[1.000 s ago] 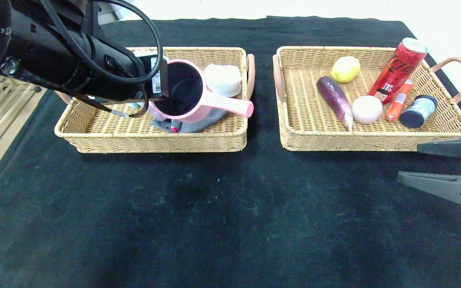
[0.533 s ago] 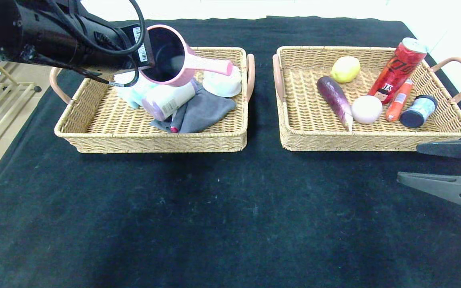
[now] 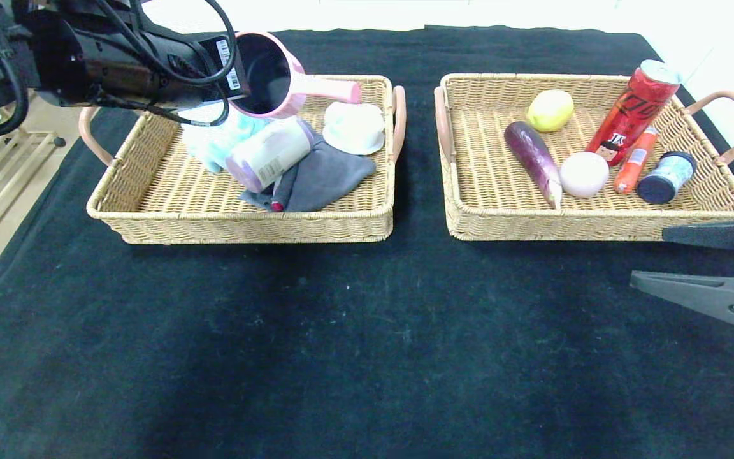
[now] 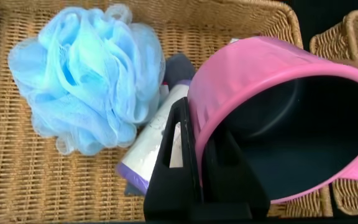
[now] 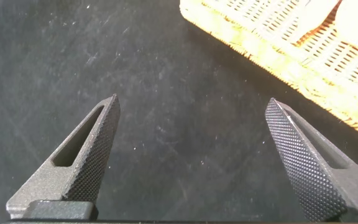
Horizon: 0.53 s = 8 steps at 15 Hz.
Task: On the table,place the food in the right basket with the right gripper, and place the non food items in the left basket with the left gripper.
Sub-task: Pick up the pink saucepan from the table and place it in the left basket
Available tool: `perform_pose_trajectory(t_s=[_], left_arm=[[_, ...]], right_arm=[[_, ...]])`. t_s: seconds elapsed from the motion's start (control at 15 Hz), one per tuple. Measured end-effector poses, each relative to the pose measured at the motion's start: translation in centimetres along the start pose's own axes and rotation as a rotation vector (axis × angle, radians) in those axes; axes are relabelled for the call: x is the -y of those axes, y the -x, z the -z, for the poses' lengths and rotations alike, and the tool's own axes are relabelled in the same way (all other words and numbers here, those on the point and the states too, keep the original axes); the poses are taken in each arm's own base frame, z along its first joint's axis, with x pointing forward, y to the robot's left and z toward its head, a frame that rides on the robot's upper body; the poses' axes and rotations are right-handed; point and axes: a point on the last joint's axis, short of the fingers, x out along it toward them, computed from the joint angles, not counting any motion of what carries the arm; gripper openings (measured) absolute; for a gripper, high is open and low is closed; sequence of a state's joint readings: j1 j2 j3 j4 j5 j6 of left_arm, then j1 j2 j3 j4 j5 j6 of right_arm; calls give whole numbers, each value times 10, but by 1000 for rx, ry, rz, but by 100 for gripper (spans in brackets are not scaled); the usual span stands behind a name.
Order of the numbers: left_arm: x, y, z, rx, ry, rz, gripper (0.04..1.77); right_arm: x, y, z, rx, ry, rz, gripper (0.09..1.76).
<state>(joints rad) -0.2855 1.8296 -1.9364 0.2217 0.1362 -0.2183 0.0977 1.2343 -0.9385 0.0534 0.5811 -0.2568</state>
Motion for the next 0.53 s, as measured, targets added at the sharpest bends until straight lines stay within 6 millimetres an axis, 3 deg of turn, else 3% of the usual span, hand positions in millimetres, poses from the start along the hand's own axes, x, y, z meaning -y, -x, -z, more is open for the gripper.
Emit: perform_pose_trajectory(t_s=[0.53], left_arm=[[-15,-26,-6,103,6,64,16]], right_arm=[[1,-1,0,0,-3,1,171]])
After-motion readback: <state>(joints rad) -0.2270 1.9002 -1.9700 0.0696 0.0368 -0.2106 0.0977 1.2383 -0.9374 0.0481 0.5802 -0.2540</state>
